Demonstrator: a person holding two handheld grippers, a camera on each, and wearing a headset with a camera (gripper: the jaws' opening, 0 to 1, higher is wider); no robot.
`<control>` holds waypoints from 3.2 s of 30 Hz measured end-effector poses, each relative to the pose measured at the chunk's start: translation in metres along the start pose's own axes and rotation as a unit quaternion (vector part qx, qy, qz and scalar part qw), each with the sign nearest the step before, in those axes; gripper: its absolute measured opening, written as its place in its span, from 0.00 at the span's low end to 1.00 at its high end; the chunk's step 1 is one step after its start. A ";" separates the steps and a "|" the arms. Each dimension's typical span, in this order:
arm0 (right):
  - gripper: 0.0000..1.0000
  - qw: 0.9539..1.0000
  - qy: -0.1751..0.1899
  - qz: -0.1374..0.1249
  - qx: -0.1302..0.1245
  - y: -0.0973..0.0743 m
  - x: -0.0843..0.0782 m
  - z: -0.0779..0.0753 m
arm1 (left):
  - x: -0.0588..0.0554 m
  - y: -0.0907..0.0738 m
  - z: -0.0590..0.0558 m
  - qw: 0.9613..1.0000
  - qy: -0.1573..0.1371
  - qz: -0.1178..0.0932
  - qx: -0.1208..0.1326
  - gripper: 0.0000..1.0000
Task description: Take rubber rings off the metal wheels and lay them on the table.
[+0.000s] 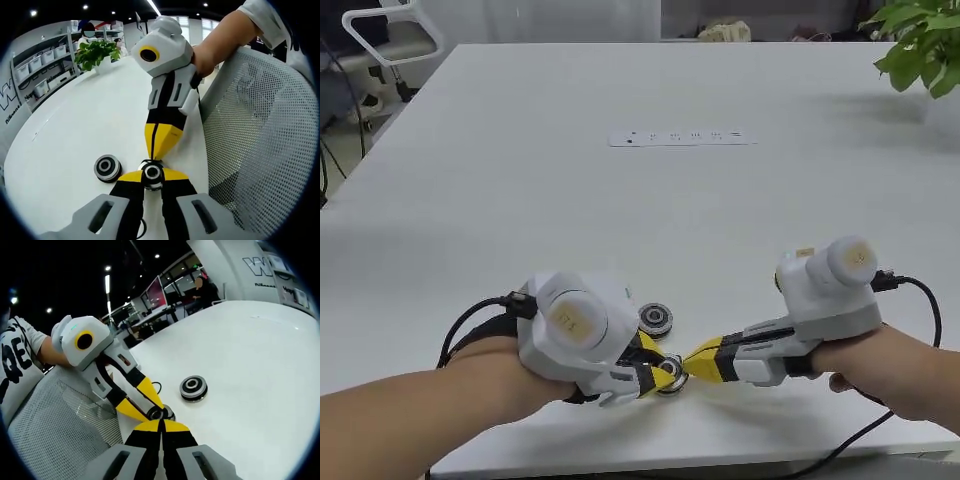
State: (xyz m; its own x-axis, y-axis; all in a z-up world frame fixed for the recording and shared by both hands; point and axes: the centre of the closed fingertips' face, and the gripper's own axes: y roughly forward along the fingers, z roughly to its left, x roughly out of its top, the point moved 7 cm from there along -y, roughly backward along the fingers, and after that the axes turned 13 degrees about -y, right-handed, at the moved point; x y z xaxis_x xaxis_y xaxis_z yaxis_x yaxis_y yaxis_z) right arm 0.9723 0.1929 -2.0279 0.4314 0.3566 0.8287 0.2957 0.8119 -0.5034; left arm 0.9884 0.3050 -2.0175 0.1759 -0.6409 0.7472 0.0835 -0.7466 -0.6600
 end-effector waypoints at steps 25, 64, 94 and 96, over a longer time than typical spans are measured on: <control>0.00 0.999 -0.021 -0.019 0.021 0.005 0.008 0.008 | 0.000 0.001 0.000 1.000 0.001 -0.001 0.000 0.08; 0.00 1.000 -0.029 -0.005 0.000 0.001 0.001 -0.002 | 0.001 0.002 0.001 1.000 0.006 -0.009 -0.011 0.09; 0.00 1.000 -0.026 -0.014 -0.002 -0.002 0.004 -0.003 | 0.008 -0.020 -0.004 1.000 0.002 -0.014 -0.027 0.23; 0.00 1.000 -0.026 -0.013 -0.001 -0.002 0.004 -0.003 | 0.009 -0.023 -0.004 1.000 0.000 -0.017 -0.026 0.24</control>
State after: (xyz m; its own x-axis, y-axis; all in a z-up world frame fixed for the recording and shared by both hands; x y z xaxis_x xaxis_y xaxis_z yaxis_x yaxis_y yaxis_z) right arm 0.9760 0.1913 -2.0248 0.3776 0.3587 0.8537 0.3090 0.8203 -0.4813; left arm 0.9841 0.3154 -1.9957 0.1743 -0.6150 0.7691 0.0378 -0.7763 -0.6293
